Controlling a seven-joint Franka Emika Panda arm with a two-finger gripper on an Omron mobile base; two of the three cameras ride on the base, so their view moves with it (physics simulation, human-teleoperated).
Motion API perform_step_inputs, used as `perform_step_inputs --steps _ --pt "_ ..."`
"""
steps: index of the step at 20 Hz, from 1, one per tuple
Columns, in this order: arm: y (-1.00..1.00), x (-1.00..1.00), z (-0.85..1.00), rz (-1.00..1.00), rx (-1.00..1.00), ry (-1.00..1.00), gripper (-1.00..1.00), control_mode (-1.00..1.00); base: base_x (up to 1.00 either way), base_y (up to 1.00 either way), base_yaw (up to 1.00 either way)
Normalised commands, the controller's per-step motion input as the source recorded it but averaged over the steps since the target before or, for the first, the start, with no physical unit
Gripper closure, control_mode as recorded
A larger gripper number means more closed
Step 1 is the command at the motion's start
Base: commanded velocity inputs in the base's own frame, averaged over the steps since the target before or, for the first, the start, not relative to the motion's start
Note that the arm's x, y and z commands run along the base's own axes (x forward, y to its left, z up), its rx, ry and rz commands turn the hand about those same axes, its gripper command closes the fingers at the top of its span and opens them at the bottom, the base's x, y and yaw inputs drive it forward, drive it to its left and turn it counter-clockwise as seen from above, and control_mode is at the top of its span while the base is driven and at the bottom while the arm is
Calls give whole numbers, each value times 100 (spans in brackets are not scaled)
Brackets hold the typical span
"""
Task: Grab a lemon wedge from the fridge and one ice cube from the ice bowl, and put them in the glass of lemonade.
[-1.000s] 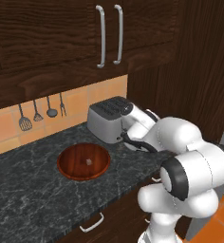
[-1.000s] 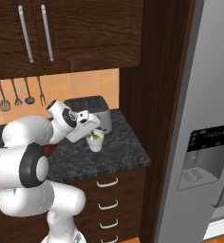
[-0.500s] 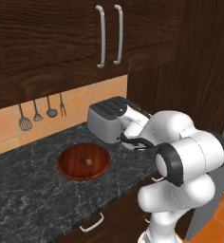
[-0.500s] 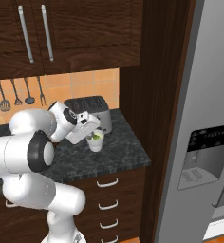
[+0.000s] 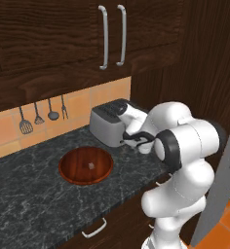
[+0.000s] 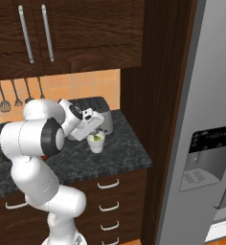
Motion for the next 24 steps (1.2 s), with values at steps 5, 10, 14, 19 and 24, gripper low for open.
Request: perform_step_inputs --steps 5,10,14,19,24 --pt "8 40 -57 0 -13 0 100 -100 0 0 0" --pt "5 4 -24 0 -7 0 100 -100 0 0 0" --pt "-18 -47 14 0 0 0 100 -100 0 0 0" --pt "-6 -24 0 0 0 0 100 -100 0 0 0" --pt "0 9 -1 0 -1 0 -100 -100 0 0 0"
